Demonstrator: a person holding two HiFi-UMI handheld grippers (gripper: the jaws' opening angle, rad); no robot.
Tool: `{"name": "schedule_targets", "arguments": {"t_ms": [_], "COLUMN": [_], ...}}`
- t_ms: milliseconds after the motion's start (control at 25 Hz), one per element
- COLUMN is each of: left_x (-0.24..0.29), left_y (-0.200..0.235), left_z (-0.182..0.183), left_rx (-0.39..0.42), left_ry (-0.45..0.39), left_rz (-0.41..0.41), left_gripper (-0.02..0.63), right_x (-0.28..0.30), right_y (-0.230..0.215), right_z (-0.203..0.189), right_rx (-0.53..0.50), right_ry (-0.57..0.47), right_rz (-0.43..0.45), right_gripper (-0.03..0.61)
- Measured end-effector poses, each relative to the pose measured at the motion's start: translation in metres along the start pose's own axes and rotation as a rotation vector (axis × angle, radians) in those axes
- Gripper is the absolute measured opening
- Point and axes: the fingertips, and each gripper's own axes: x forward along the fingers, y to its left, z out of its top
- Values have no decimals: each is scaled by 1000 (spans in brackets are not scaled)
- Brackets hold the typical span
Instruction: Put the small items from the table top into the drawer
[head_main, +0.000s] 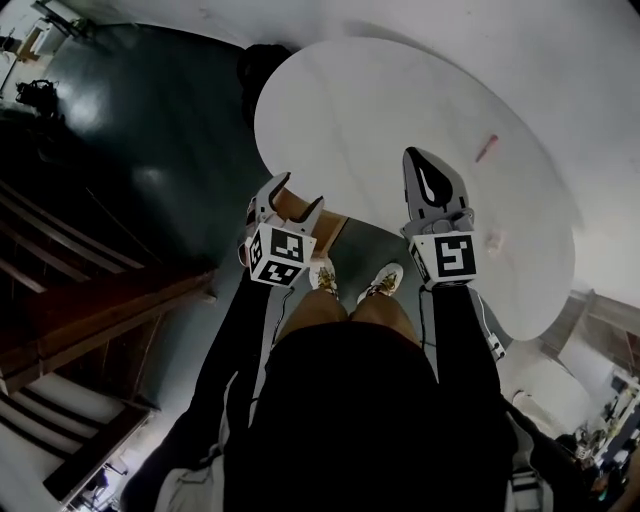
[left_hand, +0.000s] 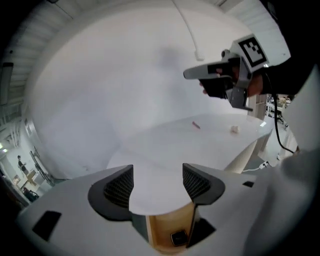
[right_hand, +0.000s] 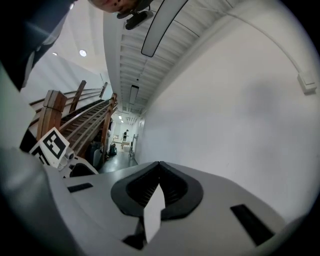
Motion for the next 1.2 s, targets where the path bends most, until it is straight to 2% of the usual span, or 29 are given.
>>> {"name": "schedule_targets", "arguments": {"t_ms": [320,440,480,640,840,1200], "left_x": [-39,-73,-81,-78,-50,-2], "left_y": [1,6,7,-7,-41,-125], "left_z": [141,192,203,223,245,299], "left_rx": [-3,-19,-16,3,15,54], "left_ry": [-327,-501,-536,-556,-558,-593], "left_rz": [61,142,158,123,31,-167], "left_gripper": [327,326,320,316,308,301], "right_x": [-22,-31,-34,-46,-67,-142], "right_y": [-44,-60,-64,-78,-109,-188], "right_z": [22,34,38,38,28,5], "right_rx": [6,-7,-8,2,14,26], "right_ry": [-74,-118,-130,-136,-125,-79], "right_rz": [-42,-65,-73,-104,-170,-371], "right_gripper": [26,26,26,27,26,26]}}
